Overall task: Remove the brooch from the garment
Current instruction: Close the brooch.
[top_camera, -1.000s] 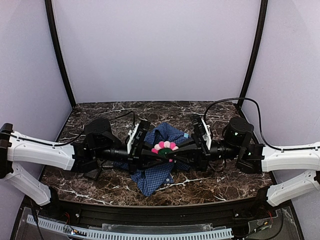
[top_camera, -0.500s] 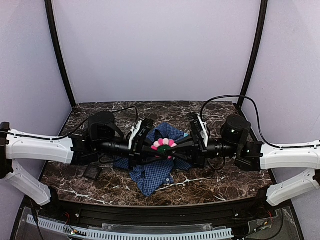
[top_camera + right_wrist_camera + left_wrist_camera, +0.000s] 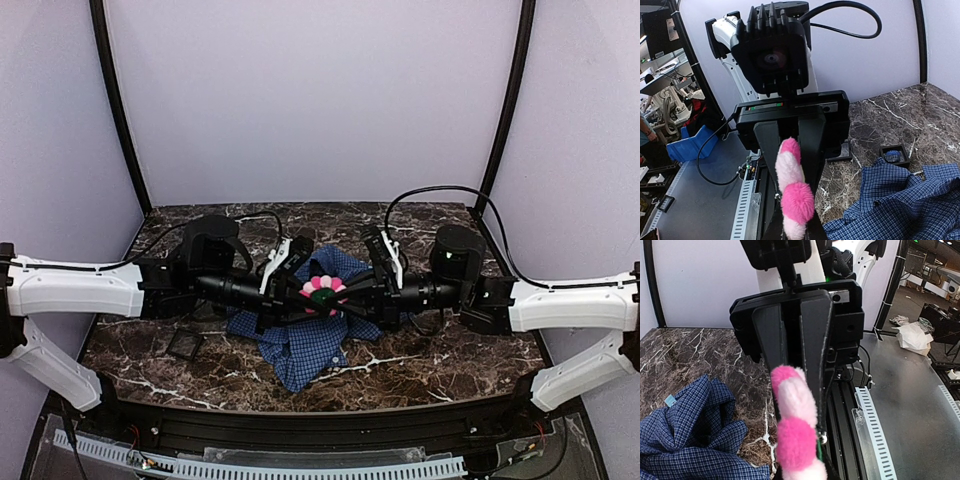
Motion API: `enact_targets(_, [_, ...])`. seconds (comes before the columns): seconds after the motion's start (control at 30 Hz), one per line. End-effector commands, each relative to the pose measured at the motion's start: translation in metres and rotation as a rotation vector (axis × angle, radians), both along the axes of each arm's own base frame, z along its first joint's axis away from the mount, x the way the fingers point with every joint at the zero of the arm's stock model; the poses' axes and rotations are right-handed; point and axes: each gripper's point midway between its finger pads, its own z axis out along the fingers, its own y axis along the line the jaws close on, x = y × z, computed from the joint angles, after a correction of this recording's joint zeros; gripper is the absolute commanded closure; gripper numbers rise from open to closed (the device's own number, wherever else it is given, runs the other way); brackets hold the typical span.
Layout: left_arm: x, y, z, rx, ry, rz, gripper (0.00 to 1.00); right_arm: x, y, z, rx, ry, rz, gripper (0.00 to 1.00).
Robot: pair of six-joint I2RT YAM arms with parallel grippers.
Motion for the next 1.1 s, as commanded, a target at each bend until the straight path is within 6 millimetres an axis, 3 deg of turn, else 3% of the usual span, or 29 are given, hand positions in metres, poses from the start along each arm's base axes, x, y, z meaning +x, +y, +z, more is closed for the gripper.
enact_targets(0.0, [-0.018, -0.013, 0.02, -0.036, -0.055, -0.077, 0.99, 0.03, 0.006, -0.016, -0.059, 0.079, -0.127, 1.0])
enact_targets(0.5, [-0.001, -0.03, 0.028, -0.002, -0.035, -0.036, 0.99, 0.029, 0.019, -0.042, -0.124, 0.127, -0.072, 1.0])
enact_targets(1.07, [0.006, -0.044, 0.052, -0.066, -0.082, -0.042, 0.99, 0.027, 0.027, -0.054, -0.157, 0.142, -0.051, 1.0])
